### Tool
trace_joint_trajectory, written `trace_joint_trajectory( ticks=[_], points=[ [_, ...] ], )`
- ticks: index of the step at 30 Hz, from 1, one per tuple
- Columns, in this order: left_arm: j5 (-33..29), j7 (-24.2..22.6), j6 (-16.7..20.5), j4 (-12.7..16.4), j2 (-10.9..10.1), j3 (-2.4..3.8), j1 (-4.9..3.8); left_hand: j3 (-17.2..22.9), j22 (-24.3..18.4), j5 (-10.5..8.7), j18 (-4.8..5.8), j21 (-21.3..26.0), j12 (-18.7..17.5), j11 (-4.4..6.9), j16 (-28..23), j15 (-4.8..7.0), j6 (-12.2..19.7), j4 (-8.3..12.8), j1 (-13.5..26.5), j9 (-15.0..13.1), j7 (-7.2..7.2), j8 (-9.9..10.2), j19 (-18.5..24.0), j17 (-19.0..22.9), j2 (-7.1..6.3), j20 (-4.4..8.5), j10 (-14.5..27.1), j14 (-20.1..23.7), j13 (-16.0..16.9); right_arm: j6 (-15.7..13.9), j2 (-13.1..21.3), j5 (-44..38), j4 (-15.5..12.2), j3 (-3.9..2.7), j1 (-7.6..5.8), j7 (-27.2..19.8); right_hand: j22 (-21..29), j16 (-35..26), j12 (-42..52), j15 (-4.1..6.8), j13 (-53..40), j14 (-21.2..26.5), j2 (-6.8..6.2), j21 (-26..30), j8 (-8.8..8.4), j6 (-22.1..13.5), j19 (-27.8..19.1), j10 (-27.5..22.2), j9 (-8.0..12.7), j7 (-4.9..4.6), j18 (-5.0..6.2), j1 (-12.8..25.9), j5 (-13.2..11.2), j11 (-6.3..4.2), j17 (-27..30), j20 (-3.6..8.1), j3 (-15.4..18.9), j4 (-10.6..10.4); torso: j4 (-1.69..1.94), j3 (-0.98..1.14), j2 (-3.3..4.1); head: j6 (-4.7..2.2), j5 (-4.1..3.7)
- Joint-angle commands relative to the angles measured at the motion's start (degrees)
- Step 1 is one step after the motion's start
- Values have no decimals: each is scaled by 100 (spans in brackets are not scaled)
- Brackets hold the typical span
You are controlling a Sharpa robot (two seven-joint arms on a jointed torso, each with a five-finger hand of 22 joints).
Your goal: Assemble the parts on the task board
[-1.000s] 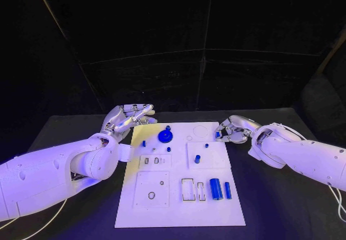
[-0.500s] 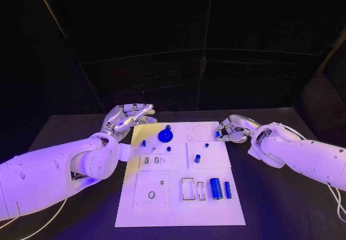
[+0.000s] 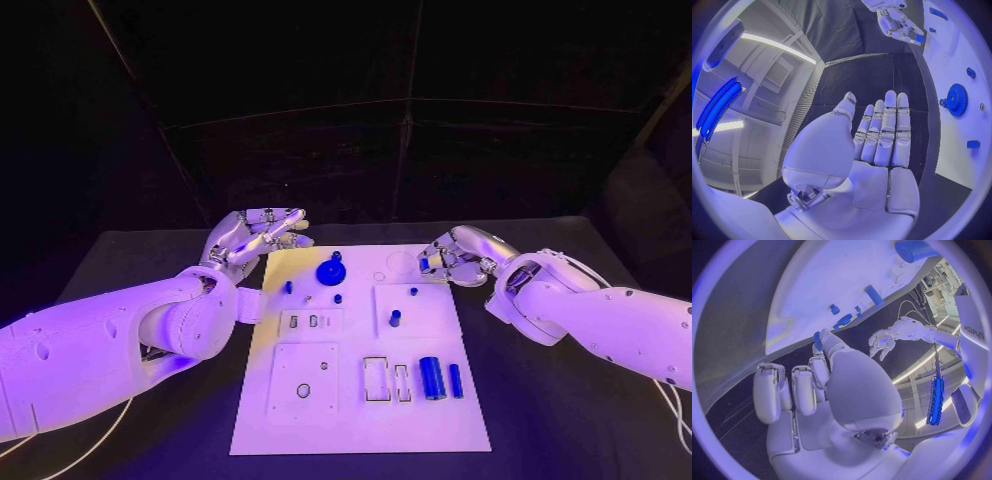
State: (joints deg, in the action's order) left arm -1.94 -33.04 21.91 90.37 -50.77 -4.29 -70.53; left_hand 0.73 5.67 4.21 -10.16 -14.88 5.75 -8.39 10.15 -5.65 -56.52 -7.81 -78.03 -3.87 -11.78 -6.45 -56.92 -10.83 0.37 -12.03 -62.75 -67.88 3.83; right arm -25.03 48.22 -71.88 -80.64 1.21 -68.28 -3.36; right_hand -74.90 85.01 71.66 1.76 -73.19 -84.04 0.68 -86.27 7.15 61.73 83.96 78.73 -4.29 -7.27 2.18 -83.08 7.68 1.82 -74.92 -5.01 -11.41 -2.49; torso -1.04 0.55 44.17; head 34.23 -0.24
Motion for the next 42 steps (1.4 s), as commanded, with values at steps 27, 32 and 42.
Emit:
trace_joint_trajectory(
  ticks=[27, 32, 42],
  points=[
    [30, -4, -109, -220, 120, 6, -52, -10, -10, 36, -46, 8, -30, -2, -24, 19, -64, 62, -9, 1, 16, 45, -61, -58, 63, 0, -81, -83, 3, 736, -1768, -747, -345, 4, -51, 1880, -721, -29, -139, 25, 101, -396, 46, -19, 42, 107, 23, -44, -31, 58, -29, 73, -38, 6, -578, 50, -111, 33, 34, -18, -69, 248, 349],
    [30, -6, -115, -230, 132, 6, -57, -11, -13, 36, -45, 7, -27, 3, -30, 22, -80, 65, -7, -1, 18, 42, -67, -63, 68, 3, -102, -88, 6, 778, -1898, -839, -342, 131, -37, 1877, -718, -31, -139, 26, 98, -396, 26, -18, 42, 109, 20, -42, -31, 58, -29, 95, -42, 6, -576, 50, -113, 36, 29, -18, -70, 268, 399],
    [30, -3, -119, -251, 152, 6, -59, -12, -14, 35, -45, 7, -26, 5, -34, 23, -87, 67, -6, -2, 20, 41, -69, -66, 70, 5, -112, -89, 7, 795, -2049, -1058, -304, 198, -11, 1921, -724, -29, -132, 26, 86, -398, -22, -20, 39, 111, 25, -32, -28, 59, -30, 143, -45, 5, -584, 51, -116, 42, 32, -13, -66, 315, 437]
  ],
)
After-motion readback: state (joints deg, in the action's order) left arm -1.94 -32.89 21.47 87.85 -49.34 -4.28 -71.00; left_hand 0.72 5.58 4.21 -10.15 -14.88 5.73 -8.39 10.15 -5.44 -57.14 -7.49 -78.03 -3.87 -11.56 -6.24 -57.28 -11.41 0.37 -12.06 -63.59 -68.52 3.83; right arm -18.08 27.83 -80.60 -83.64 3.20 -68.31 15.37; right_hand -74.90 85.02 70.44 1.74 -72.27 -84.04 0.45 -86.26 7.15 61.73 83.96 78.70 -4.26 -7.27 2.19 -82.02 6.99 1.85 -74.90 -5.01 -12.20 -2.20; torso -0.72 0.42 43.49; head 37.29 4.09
